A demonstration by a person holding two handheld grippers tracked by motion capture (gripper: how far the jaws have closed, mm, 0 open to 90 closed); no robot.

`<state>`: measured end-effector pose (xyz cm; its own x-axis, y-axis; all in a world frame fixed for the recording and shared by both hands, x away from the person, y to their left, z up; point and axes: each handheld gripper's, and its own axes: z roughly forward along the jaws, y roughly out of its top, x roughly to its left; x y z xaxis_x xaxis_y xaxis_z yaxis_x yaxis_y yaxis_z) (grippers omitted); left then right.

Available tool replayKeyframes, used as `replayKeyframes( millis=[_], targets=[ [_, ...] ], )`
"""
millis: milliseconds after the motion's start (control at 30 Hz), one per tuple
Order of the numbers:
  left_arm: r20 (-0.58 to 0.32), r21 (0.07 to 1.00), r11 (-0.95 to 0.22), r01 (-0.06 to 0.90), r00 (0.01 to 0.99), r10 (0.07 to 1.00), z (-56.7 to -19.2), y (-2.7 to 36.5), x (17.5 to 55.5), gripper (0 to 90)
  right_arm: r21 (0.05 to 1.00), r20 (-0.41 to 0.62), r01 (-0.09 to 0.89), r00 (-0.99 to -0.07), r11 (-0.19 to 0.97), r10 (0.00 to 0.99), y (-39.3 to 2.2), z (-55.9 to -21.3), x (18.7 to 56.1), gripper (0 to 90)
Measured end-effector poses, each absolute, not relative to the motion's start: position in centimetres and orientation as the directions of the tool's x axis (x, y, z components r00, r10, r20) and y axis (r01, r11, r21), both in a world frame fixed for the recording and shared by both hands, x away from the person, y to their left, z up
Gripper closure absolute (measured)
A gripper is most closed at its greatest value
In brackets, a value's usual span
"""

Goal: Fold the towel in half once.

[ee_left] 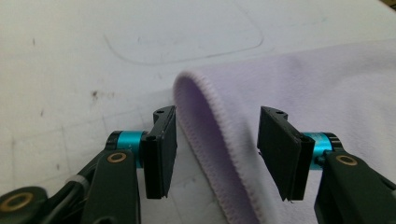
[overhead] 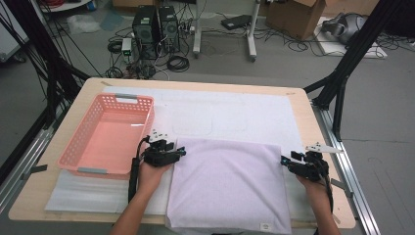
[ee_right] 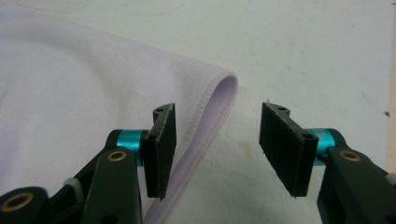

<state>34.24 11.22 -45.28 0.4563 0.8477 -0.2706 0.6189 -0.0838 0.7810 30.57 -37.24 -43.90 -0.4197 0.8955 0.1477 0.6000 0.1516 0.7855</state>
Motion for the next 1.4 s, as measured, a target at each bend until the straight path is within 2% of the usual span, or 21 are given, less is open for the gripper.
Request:
replayKeyframes(
  millis=[67, 233, 367, 467, 500, 600, 633, 667, 733, 833, 933, 1067, 1133, 1400],
  targets=[
    [-0.241, 0.779, -0.118, 0.616, 0.468, 0.850, -44.9, 10.9, 34.7, 45.0, 0.776, 0.147, 0.610, -0.423, 0.161, 0.894, -37.0, -44.1, 31.3, 45.4],
    [-0.241, 0.766, -0.122, 0.632, 0.458, 0.856, -44.7, 10.3, 36.3, 42.1, 0.764, 0.145, 0.623, -0.416, 0.165, 0.898, -36.7, -44.3, 32.6, 44.8],
    [-0.232, 0.764, -0.135, 0.631, 0.463, 0.855, -44.8, 9.9, 37.1, 42.9, 0.747, 0.134, 0.638, -0.417, 0.185, 0.899, -36.5, -44.5, 33.3, 45.3],
    [-0.179, 0.771, -0.186, 0.609, 0.487, 0.855, -44.9, 9.5, 37.2, 46.6, 0.738, 0.108, 0.641, -0.418, 0.208, 0.902, -36.3, -44.7, 33.7, 50.2],
    [-0.157, 0.773, -0.205, 0.600, 0.494, 0.855, -44.9, 9.5, 37.1, 48.2, 0.737, 0.103, 0.642, -0.416, 0.212, 0.904, -36.2, -44.7, 33.7, 52.4],
    [-0.137, 0.778, -0.217, 0.590, 0.495, 0.858, -44.9, 9.6, 37.0, 62.5, 0.734, 0.076, 0.639, -0.410, 0.227, 0.909, -36.0, -44.6, 33.7, 62.3],
    [-0.174, 0.769, -0.203, 0.607, 0.504, 0.846, -44.9, 9.7, 37.0, 70.5, 0.733, 0.084, 0.640, -0.420, 0.229, 0.903, -36.0, -44.6, 33.6, 75.2],
    [-0.188, 0.765, -0.201, 0.612, 0.510, 0.839, -44.9, 9.6, 37.0, 80.8, 0.728, 0.118, 0.647, -0.441, 0.225, 0.890, -35.8, -44.5, 33.6, 81.9],
    [-0.173, 0.768, -0.215, 0.604, 0.518, 0.838, -44.8, 9.4, 36.8, 83.4, 0.725, 0.087, 0.643, -0.443, 0.249, 0.892, -35.3, -44.4, 33.5, 84.2],
    [-0.194, 0.781, -0.170, 0.601, 0.492, 0.849, -44.6, 9.7, 36.9, 84.7, 0.726, 0.127, 0.654, -0.433, 0.214, 0.893, -35.7, -44.3, 33.6, 87.3],
    [-0.242, 0.819, -0.069, 0.569, 0.452, 0.859, -43.7, 10.1, 37.2, 85.4, 0.768, 0.095, 0.607, -0.423, 0.204, 0.901, -36.0, -43.7, 33.5, 87.8],
    [-0.266, 0.841, -0.014, 0.541, 0.435, 0.860, -42.2, 10.3, 38.3, 85.5, 0.817, 0.088, 0.553, -0.397, 0.162, 0.914, -36.2, -42.7, 34.1, 88.0],
    [-0.261, 0.845, -0.009, 0.535, 0.427, 0.866, -41.6, 10.2, 39.0, 85.5, 0.824, 0.104, 0.550, -0.386, 0.138, 0.917, -36.4, -42.3, 34.9, 87.9],
    [-0.230, 0.854, -0.013, 0.520, 0.400, 0.887, -41.0, 10.1, 42.5, 85.4, 0.839, 0.067, 0.522, -0.380, 0.154, 0.923, -36.0, -40.7, 38.6, 87.9]
  ],
)
